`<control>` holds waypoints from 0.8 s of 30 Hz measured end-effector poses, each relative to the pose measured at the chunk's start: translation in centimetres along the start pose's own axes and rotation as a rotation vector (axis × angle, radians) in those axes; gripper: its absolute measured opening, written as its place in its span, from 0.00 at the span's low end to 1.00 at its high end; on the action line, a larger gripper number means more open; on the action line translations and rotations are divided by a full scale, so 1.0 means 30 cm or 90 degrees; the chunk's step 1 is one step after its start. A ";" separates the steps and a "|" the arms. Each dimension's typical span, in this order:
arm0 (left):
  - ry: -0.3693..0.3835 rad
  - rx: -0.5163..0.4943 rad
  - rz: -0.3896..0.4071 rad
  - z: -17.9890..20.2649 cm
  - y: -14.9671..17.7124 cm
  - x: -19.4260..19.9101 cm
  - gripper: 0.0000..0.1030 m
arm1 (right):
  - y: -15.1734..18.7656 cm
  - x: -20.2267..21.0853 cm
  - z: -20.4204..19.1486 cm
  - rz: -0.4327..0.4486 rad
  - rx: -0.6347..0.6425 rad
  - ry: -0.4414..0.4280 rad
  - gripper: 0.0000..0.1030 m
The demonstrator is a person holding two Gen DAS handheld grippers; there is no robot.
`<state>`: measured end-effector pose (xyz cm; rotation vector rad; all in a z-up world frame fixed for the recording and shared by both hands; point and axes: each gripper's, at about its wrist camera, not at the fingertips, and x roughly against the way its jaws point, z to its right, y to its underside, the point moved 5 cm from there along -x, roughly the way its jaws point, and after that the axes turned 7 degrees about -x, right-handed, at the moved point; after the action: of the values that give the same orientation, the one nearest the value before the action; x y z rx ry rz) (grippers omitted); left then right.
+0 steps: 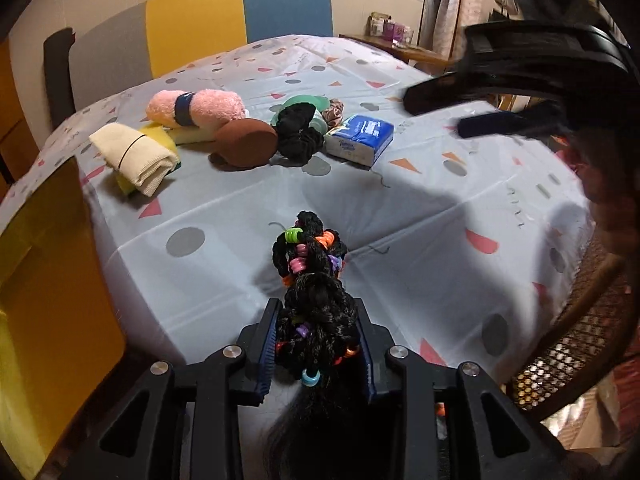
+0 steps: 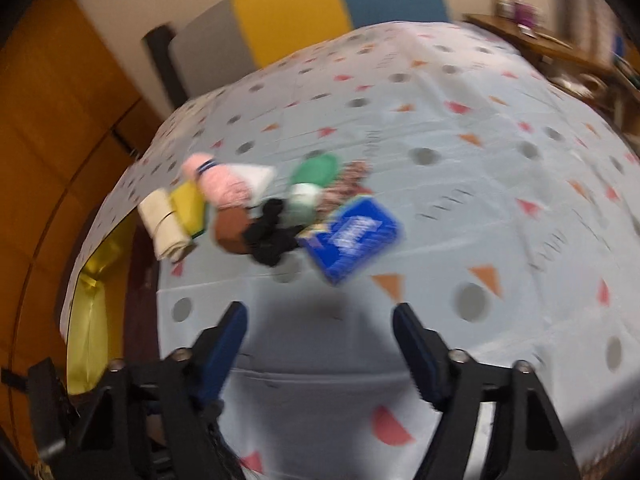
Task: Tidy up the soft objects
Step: 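Carry the hair extension toward the tray with left while right grasps the cream towel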
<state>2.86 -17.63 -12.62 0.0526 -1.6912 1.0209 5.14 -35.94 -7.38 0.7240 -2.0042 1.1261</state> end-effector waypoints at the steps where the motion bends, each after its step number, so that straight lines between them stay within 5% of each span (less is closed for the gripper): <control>1: 0.003 0.003 0.006 0.001 0.004 0.015 0.32 | -0.009 -0.010 -0.036 -0.004 0.022 -0.006 0.69; 11: 0.009 0.042 0.058 -0.028 0.062 0.181 0.32 | -0.105 -0.188 -0.492 -0.063 0.272 -0.067 0.69; 20: -0.021 0.084 0.100 -0.110 0.115 0.329 0.32 | -0.133 -0.439 -0.702 -0.082 0.382 -0.002 0.69; 23: -0.027 0.103 0.114 -0.134 0.123 0.364 0.32 | -0.135 -0.501 -0.716 -0.083 0.397 0.028 0.64; 24: -0.029 0.109 0.117 -0.141 0.126 0.375 0.32 | -0.129 -0.522 -0.713 -0.094 0.400 0.032 0.50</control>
<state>-0.22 -7.58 -5.71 0.0328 -1.6686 1.3096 23.86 -16.99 -10.29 1.1175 -1.5163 1.6824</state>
